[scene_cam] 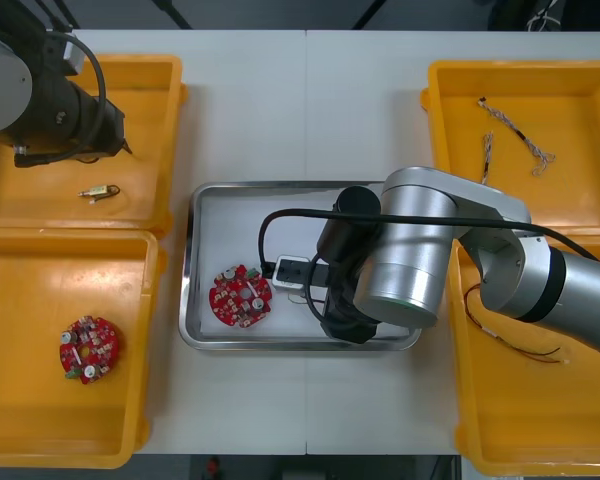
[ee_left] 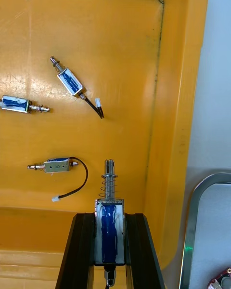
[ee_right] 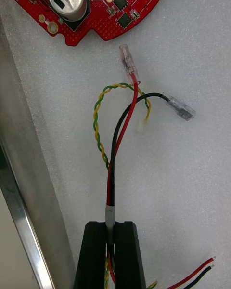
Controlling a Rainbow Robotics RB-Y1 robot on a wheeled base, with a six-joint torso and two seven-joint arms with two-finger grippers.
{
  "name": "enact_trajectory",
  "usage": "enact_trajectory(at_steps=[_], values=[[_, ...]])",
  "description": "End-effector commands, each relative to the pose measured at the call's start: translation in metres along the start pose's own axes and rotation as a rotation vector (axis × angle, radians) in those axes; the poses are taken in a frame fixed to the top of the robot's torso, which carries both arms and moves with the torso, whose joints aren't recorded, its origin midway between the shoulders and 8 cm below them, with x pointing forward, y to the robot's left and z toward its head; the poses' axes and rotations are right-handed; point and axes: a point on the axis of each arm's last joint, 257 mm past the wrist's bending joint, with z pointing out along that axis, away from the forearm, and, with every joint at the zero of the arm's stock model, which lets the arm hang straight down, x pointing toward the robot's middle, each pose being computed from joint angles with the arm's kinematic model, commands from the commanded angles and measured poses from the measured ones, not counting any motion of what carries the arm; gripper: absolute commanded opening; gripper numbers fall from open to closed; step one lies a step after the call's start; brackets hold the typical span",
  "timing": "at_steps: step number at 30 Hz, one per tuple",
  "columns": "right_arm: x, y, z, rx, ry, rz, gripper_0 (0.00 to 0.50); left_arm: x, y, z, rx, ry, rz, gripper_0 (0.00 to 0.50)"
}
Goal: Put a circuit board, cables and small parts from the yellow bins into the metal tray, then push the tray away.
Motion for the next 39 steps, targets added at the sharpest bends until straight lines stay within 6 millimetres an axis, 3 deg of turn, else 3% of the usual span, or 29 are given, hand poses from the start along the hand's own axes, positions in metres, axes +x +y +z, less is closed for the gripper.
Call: enact_trajectory(at_steps=[1, 2, 3, 4, 9, 21, 30, 39], values=[[-0.02, -0.003, -0.01, 0.026, -0.031, -0.043, 0.336, -0.007, -0.004, -0.009, 0.015, -0.03, -0.085, 0.0], [-0.02, -0.003, -0.01, 0.025, -0.029, -0.044, 0.336, -0.007, -0.004, -0.009, 0.015, -0.03, -0.085, 0.0], [-0.019, -0.003, -0.01, 0.025, -0.026, -0.044, 0.487, -0.007, -0.004, -0.009, 0.015, -0.03, -0.085, 0.0], [-0.019, -0.002, -0.009, 0.024, -0.025, -0.044, 0.5, -0.007, -0.004, -0.009, 0.015, -0.03, -0.085, 0.0], [-0.014, -0.006, -0.017, 0.043, -0.003, -0.042, 0.5, -0.007, -0.004, -0.009, 0.015, -0.03, -0.085, 0.0], [-0.003, -0.034, -0.09, 0.024, -0.03, 0.095, 0.5, -0.007, -0.004, -0.009, 0.015, -0.03, -0.085, 0.0], [0.041, -0.072, -0.144, 0.027, -0.023, 0.357, 0.5, -0.007, -0.004, -0.009, 0.015, -0.03, -0.085, 0.0], [0.088, -0.108, -0.179, 0.085, -0.017, 0.648, 0.5, -0.007, -0.004, -0.009, 0.015, -0.03, -0.085, 0.0]])
